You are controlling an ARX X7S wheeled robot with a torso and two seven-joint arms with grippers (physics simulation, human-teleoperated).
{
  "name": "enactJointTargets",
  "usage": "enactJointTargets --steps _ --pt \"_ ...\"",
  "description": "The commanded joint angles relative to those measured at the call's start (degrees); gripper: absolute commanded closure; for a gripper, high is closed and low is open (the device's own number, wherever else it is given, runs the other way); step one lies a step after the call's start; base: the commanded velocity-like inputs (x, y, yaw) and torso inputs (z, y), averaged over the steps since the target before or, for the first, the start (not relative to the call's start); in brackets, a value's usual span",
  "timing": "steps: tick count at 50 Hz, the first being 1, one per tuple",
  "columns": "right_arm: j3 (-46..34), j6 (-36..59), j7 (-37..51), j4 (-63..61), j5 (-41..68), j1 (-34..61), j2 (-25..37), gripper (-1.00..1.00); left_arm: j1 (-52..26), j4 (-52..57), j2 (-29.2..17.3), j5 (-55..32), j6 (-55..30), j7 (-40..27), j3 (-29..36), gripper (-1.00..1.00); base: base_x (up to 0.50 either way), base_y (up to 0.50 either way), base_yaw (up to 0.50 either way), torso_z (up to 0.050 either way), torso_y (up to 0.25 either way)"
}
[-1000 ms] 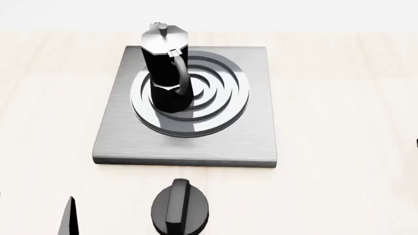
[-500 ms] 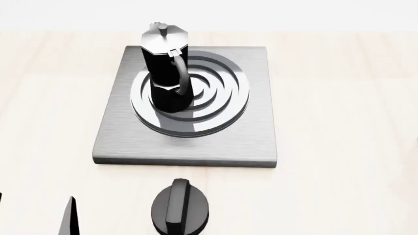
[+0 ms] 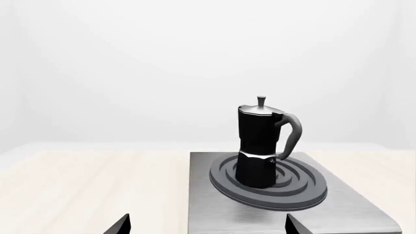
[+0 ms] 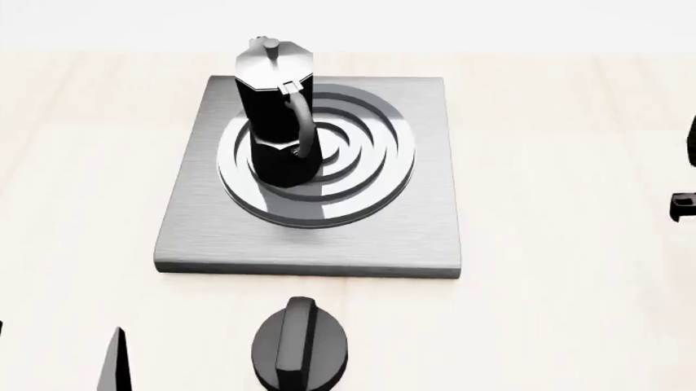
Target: Put both moka pots on the stove.
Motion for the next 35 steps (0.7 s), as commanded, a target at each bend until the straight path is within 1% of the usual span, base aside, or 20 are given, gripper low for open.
enactJointTargets --steps 1,10,15,18,22,35 --pt "1.89 -0.54 2.41 -5.57 -4.97 5.08 -0.37 1.00 0.05 0.28 -0.19 -0.18 -0.06 -0.17 -0.03 -1.00 0.00 0.00 0.00 0.000 0.000" --pt "1.59 1.26 2.93 -8.55 -5.99 7.37 -1.85 1.00 -0.13 0.18 -0.22 -0.31 -0.07 -0.19 0.03 -1.00 0.00 0.00 0.00 0.000 0.000" --pt "1.85 1.04 1.01 -7.53 -5.56 7.03 -3.58 1.00 -0.15 0.16 -0.34 -0.50 0.09 -0.16 -0.08 -1.00 0.00 0.00 0.00 0.000 0.000" --pt "2.33 -0.20 -2.04 -7.06 -5.17 6.66 -4.37 1.00 -0.13 0.10 -0.36 -0.54 0.18 -0.16 -0.10 -1.00 0.00 0.00 0.00 0.000 0.000" --pt "2.83 -0.68 -5.10 -8.14 -4.39 6.66 -4.53 1.00 -0.10 0.24 -0.42 -0.50 0.15 -0.21 -0.02 -1.00 0.00 0.00 0.00 0.000 0.005" --pt "4.01 -1.44 -8.63 -12.17 -2.82 6.60 -3.74 1.00 0.05 0.65 -0.64 -0.60 0.08 -0.52 -0.09 -1.00 0.00 0.00 0.00 0.000 0.000"
